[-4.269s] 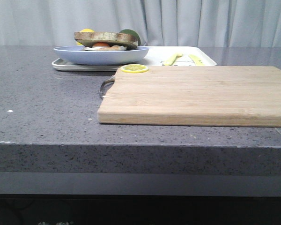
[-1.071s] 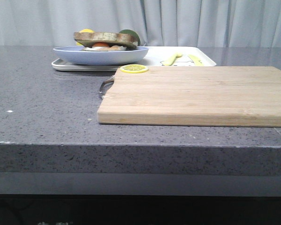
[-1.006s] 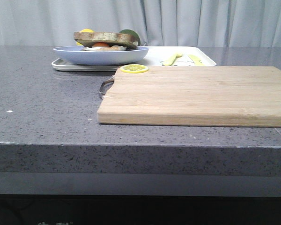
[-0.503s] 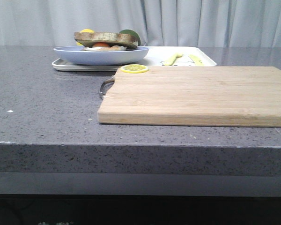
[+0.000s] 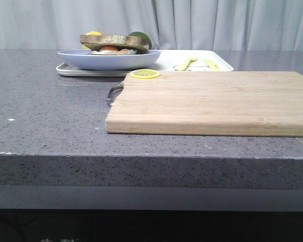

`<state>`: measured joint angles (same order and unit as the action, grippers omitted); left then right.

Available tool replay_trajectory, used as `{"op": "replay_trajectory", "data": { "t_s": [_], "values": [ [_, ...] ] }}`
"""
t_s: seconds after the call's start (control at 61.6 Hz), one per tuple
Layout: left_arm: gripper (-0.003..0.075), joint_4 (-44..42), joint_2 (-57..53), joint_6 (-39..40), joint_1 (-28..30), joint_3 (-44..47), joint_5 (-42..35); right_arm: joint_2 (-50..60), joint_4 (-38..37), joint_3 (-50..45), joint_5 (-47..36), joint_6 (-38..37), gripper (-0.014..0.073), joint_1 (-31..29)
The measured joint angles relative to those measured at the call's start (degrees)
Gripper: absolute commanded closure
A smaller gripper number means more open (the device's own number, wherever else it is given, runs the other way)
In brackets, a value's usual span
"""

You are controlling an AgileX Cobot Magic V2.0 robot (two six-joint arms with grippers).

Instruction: Place bread and move sandwich to tray

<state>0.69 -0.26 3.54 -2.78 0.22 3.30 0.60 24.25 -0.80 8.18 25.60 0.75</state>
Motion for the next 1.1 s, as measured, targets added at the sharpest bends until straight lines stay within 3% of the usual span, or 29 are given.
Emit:
{"op": "replay_trajectory", "data": {
  "t_s": [0.779,0.86,1.104],
  "values": [
    [0.0741,0.0,0.0,0.0,0.0,0.0,-0.1,-0.1,0.4,-0.8,-0.4,-0.7,0.0664,-0.5],
    [0.0741,0.0,0.0,0.0,0.0,0.0,-0.1,-0.1,-1.9,-0.8,-1.6,-4.8,0.0664,-0.5],
    [0.0741,0.0,0.0,0.0,0.0,0.0,-0.1,-0.1,-20.1,-0.8,-3.0,-28.0,0.0664,-0.5]
  ]
}}
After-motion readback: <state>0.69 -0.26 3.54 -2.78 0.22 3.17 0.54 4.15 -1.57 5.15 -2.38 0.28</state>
